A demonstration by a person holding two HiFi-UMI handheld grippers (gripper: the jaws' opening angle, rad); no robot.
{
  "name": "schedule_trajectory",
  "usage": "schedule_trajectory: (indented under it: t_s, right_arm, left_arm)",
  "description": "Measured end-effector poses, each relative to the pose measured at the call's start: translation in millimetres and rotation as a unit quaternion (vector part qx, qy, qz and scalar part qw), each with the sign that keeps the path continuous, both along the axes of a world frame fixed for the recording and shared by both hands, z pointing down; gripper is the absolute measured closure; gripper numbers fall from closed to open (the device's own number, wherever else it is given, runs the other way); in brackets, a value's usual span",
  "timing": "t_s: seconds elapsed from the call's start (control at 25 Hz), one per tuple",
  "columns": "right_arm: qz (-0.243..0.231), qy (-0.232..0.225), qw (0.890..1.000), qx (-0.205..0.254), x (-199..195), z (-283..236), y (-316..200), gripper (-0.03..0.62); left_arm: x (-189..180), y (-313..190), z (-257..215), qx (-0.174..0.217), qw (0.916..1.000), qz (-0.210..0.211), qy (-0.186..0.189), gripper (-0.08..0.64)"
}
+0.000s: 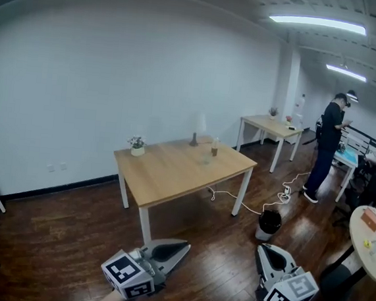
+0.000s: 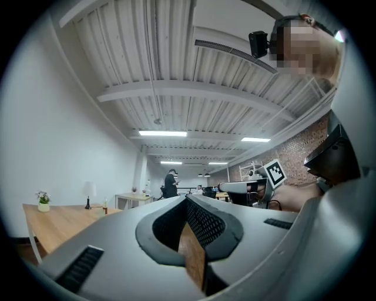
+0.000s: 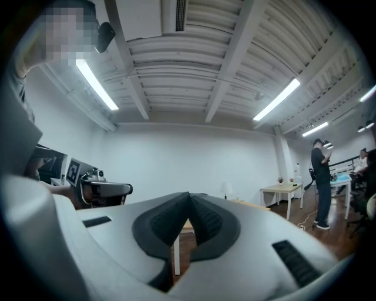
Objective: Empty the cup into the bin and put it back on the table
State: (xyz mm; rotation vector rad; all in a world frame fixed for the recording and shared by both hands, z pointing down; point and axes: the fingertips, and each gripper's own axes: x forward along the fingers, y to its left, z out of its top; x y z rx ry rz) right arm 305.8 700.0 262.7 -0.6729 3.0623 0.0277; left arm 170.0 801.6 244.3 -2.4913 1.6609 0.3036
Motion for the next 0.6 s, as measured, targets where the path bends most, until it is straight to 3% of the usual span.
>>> schedule_trajectory:
  t_s: [0.2,0.6]
  right_arm:
    - [0.003,0.009,1.000,-0.003,-33.3,4.2,-39.8,0.593]
    - [-0.025,0.015,1.000,0.001,-80.4,4.7,-110.0,0.592]
  left_arm:
    - [-29.3,-37.1,0.2,-0.003,0.9999,0.016,-0.006,0.568]
    - [-72.4,-114.0,9.4,-0.013,0.9997,-0.016,0.013,0.568]
